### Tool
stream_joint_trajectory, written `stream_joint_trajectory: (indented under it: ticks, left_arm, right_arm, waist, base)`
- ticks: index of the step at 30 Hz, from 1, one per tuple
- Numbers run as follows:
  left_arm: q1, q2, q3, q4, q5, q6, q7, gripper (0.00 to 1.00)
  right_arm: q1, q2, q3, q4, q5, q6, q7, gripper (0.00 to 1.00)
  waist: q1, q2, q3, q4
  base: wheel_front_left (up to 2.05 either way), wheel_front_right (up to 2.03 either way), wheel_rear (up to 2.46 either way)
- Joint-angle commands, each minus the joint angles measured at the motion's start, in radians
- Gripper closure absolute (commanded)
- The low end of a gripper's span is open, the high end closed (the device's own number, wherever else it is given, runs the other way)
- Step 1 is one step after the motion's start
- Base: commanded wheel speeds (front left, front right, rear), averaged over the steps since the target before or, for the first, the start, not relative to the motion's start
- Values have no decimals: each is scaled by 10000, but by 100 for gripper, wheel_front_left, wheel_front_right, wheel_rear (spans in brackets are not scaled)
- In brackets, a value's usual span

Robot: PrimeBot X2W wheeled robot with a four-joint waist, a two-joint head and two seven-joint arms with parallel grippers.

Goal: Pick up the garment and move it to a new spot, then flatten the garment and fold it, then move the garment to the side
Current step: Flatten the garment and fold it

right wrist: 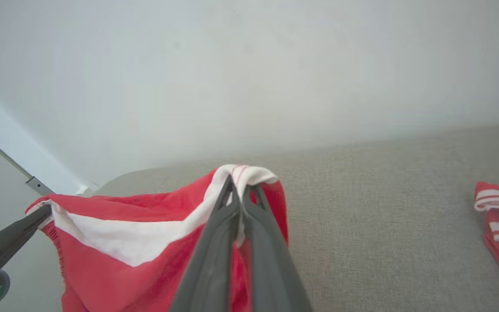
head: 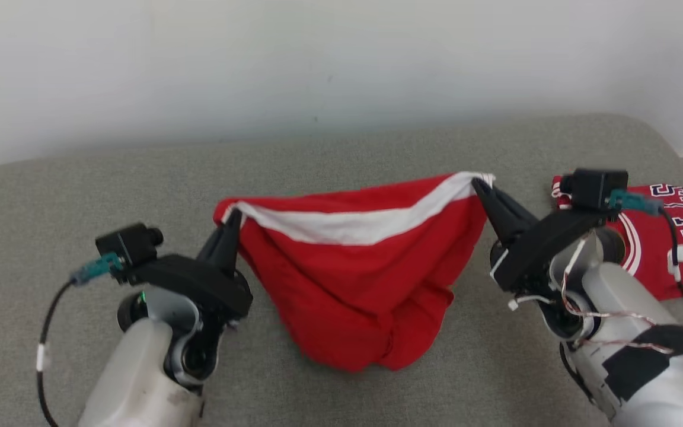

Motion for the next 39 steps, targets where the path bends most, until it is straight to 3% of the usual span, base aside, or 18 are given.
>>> stream_joint_trajectory:
  ticks: [1,6,13,18,23,33,39]
  left_arm:
    - [-307,161,78,-159,-18,68,79,100]
    - [-2184,869,278,-857,353,242,435,100]
    - [-5522,1895,644,-1244,955,277,387,100]
    - [-7632,2124,920,-1222,1179,186,-266,100]
    - [-9334,1964,1123,-847,1341,13,-1451,100]
    - [-7969,1614,1097,-6,985,-469,-2105,100]
    - [-5923,1278,1225,-426,783,-622,-2210,100]
  right_arm:
    - [-305,28,-10,-95,-52,-27,79,100]
    - [-2288,102,-114,-126,-735,-27,101,100]
    - [-5866,393,-495,605,-1774,-27,-660,100]
    - [-7997,654,-1103,1446,-2567,-27,-1949,100]
    - [-9541,970,-2067,2288,-3657,-28,-3063,100]
    - [-8671,1187,-1446,2925,-4428,-28,-3216,100]
    - [-7354,643,-572,2563,-4052,-28,-3225,100]
  waist:
    - [0,-1,511,-226]
    - [0,-1,2048,-567]
    - [0,-1,4421,-970]
    - [0,-1,5487,-1065]
    - [0,-1,6049,-1052]
    - [0,-1,6305,-905]
    - [0,-1,5755,-739]
  base:
    - [0,0,0]
    - [0,0,0]
    - [0,0,0]
    - [0,0,0]
    - [0,0,0]
    - [0,0,0]
    - [0,0,0]
